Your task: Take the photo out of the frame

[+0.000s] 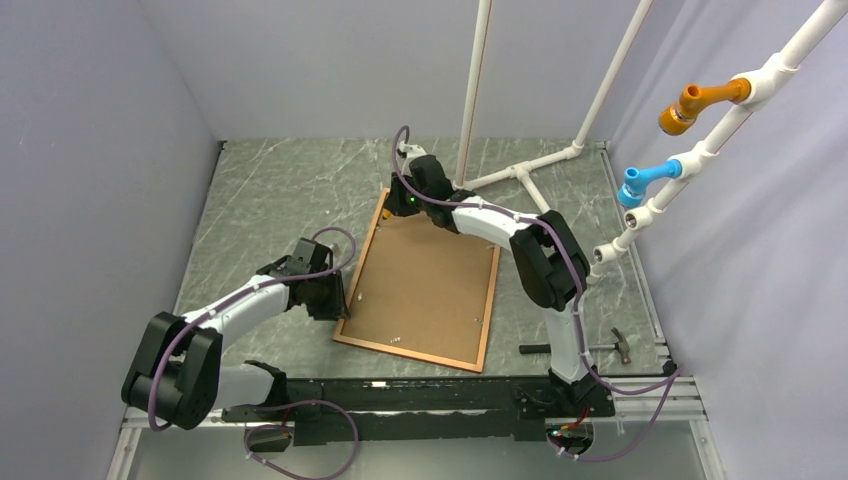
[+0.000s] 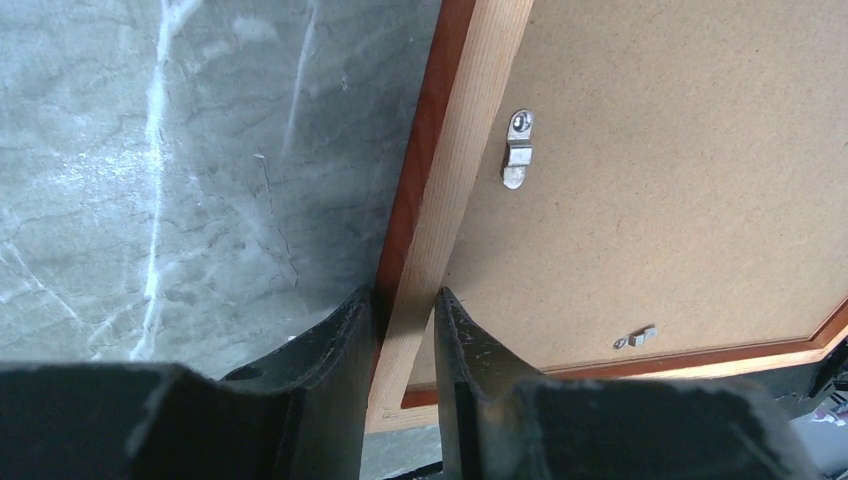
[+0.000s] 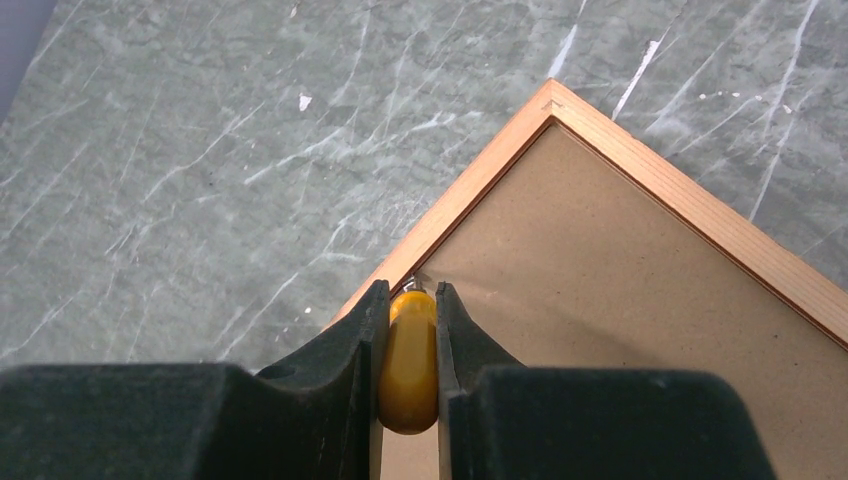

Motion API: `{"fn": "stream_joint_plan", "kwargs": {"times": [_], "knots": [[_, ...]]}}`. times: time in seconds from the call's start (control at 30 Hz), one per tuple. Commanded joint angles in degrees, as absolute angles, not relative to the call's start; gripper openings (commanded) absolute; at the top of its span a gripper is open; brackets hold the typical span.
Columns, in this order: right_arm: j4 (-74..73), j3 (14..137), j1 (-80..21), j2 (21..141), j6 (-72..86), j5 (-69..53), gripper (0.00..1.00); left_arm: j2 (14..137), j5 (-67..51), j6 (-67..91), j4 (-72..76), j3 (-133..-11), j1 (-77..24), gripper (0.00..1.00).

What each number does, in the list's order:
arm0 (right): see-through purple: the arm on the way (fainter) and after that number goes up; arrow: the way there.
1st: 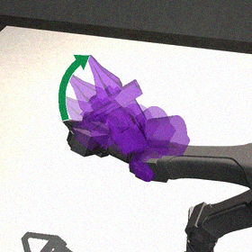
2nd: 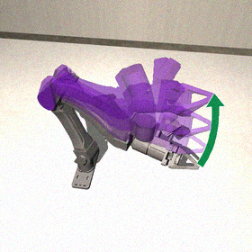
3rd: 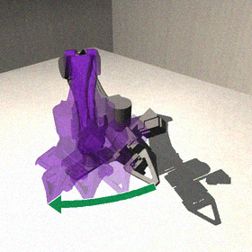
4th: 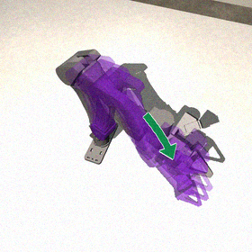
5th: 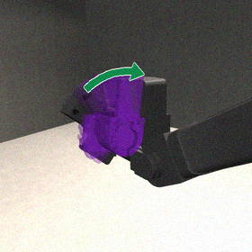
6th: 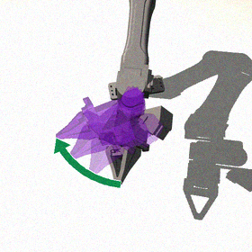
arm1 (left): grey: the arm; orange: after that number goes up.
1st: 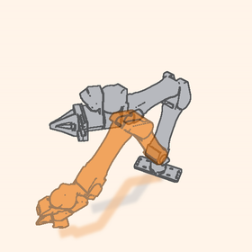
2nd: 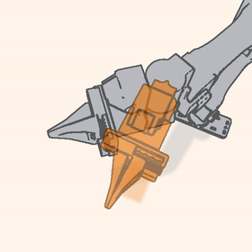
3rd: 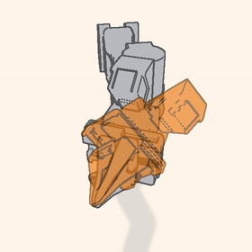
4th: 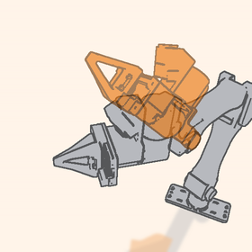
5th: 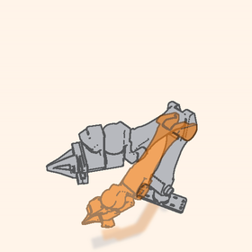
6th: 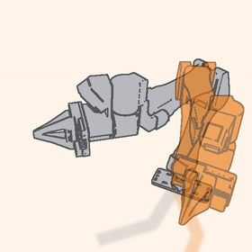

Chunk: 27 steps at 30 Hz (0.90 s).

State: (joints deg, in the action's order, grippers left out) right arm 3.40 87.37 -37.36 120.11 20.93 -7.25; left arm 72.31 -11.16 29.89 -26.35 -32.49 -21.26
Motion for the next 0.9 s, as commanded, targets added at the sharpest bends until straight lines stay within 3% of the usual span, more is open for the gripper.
{"fn": "stream_joint_plan", "kwargs": {"times": [0.0,0.6,0.87], "knots": [[-2.6,85.6,-37.9,118.2,19.2,-12.7,0.0,74.6,-9.6,31.3,-24.2,-31.5,-21.9,0.3],[-7.4,85.2,-38.1,120.0,8.9,-30.8,0.0,78.2,-7.2,31.8,-22.7,-30.9,-22.1,0.22],[-19.7,92.5,-39.4,124.6,0.6,-38.9,0.0,80.1,-6.4,31.9,-21.7,-30.6,-22.1,0.2]]}}
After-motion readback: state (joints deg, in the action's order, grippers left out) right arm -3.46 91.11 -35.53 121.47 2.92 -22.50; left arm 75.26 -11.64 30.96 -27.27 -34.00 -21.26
